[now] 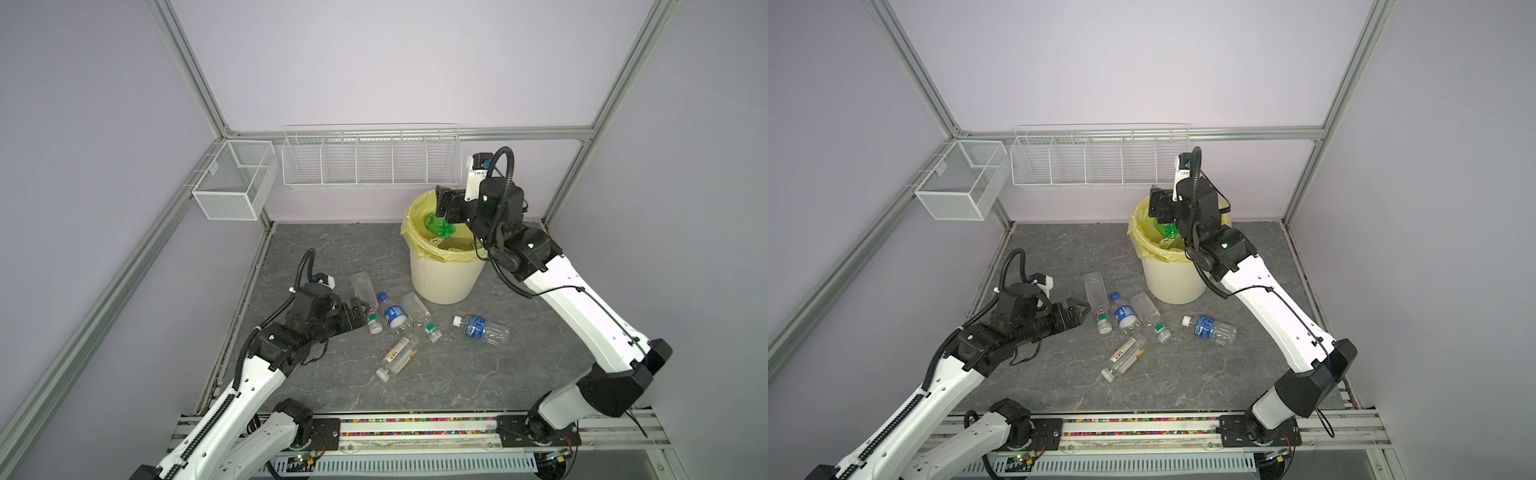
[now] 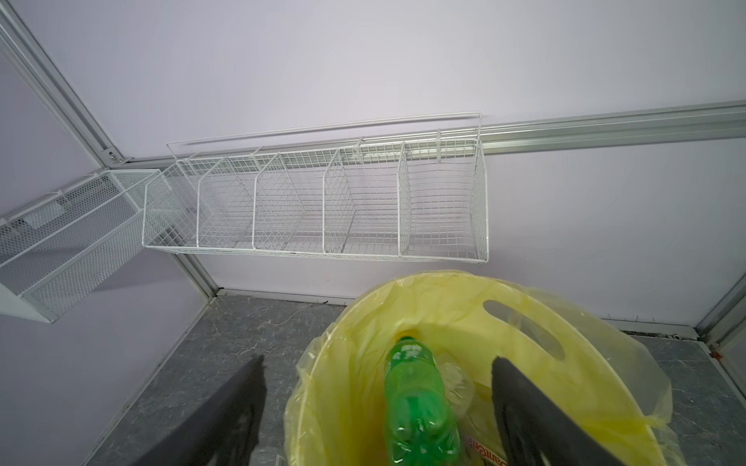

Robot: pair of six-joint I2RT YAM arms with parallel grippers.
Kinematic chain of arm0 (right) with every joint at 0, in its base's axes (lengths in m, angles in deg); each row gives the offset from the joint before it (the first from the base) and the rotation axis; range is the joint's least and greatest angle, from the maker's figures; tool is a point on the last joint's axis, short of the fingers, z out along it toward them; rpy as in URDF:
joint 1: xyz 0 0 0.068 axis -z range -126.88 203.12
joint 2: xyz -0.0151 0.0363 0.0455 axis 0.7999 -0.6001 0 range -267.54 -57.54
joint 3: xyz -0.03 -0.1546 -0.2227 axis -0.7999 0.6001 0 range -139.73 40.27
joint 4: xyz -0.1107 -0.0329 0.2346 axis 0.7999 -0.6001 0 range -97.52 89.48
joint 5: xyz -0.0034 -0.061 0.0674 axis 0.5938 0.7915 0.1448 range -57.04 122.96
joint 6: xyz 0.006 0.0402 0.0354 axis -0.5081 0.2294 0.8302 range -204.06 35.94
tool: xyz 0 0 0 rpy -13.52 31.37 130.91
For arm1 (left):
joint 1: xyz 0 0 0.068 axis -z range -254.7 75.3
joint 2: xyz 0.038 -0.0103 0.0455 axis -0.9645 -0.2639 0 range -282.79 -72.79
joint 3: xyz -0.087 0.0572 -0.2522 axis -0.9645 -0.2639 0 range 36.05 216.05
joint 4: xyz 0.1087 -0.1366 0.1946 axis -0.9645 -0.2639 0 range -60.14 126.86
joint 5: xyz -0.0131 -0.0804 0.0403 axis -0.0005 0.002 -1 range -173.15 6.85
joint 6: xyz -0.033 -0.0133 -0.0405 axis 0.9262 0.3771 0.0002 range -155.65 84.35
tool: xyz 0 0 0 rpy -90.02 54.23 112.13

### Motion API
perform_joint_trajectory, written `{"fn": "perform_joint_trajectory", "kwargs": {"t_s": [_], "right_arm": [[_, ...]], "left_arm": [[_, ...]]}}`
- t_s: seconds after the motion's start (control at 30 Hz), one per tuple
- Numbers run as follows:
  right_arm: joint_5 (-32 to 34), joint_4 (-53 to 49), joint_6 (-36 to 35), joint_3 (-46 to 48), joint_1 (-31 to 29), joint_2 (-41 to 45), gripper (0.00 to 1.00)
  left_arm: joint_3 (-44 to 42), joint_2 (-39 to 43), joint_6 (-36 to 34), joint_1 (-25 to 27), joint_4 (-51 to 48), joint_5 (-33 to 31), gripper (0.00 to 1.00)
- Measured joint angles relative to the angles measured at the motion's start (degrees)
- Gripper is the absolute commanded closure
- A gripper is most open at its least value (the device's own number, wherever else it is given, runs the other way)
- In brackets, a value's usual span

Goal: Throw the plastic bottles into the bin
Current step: 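Open the right gripper to drop the Sprite bottle into the bin, then withdraw the right gripper from the bin back toward the table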

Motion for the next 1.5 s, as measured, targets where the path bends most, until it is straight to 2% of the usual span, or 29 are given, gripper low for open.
{"fn": "perform_joint_trajectory", "kwargs": {"t_s": [0.4, 1.17, 1.5], "right_arm": [[-5.5, 0.3, 3.3, 11.6, 0.0, 16.3, 0.12], [-7.3, -8.5, 11.7, 32.9, 0.0, 32.6, 0.12], [-7.0, -13.1, 17.8, 44.0, 0.0, 40.3, 0.12]], "left_arm": [[-0.7, -2.4, -0.3, 0.0, 0.8, -0.1, 0.01], [-2.4, -1.2, -6.1, 0.0, 2.4, 1.2, 0.01], [-4.3, -0.9, -8.5, 0.0, 3.0, 5.8, 0.01]]}}
